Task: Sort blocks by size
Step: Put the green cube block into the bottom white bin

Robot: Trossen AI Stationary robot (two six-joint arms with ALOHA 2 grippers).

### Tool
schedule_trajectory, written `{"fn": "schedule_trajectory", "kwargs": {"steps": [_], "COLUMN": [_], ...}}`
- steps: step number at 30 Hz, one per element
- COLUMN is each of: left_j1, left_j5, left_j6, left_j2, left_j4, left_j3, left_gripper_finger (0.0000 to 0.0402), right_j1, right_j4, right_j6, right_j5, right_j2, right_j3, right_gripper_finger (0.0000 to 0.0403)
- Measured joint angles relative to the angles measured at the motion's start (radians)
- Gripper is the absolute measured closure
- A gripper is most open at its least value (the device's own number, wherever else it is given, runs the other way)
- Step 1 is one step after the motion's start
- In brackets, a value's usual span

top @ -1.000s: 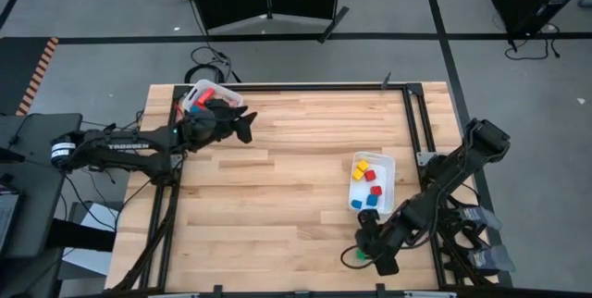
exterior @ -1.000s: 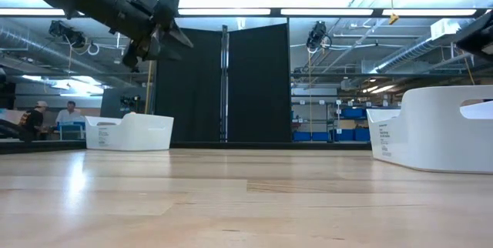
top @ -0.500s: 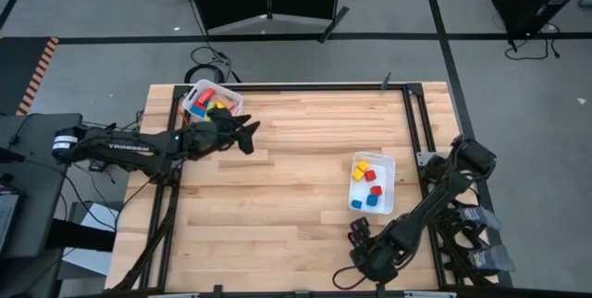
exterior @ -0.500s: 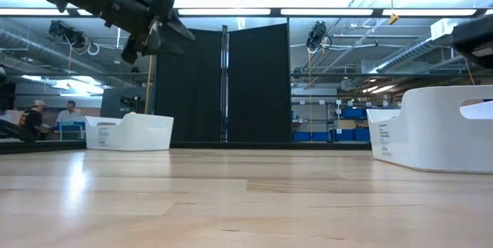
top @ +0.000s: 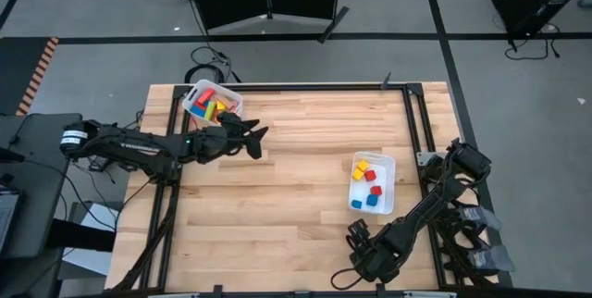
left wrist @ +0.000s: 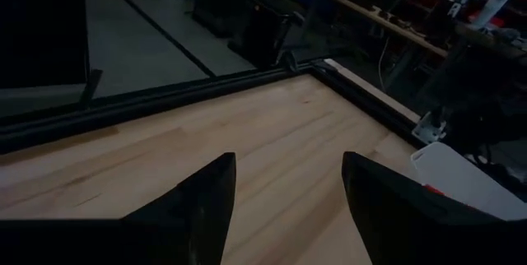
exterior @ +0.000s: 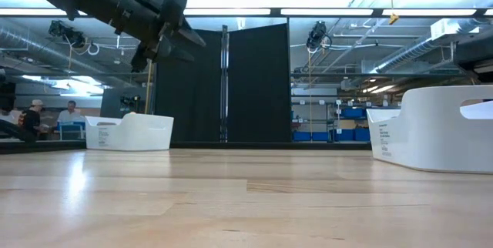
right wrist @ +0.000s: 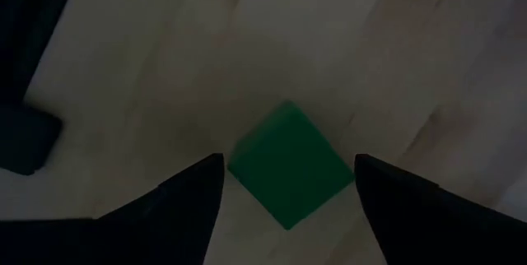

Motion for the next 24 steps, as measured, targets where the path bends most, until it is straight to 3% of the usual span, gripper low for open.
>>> {"fn": "schedule_trajectory", "kwargs": {"steps": [8,18,24], "left_j1": [0.000,0.000,0.000], "left_j5": [0.000,0.001,0.001], "left_j6": [0.001,0.002,0.003], "left_j2": [0.034,0.033,0.033], "left_j4": [0.040,0.042,0.040], "left_j3": [0.000,0.000,0.000], "left_gripper_finger": [0.0172,0.0172,0.0172], "right_j1": [-0.015,-0.035,-0.035], "right_j4": [0.026,0.042,0.043], "right_j6": [0.000,0.001,0.000], "right_j5": [-0.004,-0.004,-0.026], "right_j2": [0.000,0.000,0.000], "right_j3": [0.000,-0.001,-0.001], "right_gripper_finger": [0.0161,0.0170,0.0212]}}
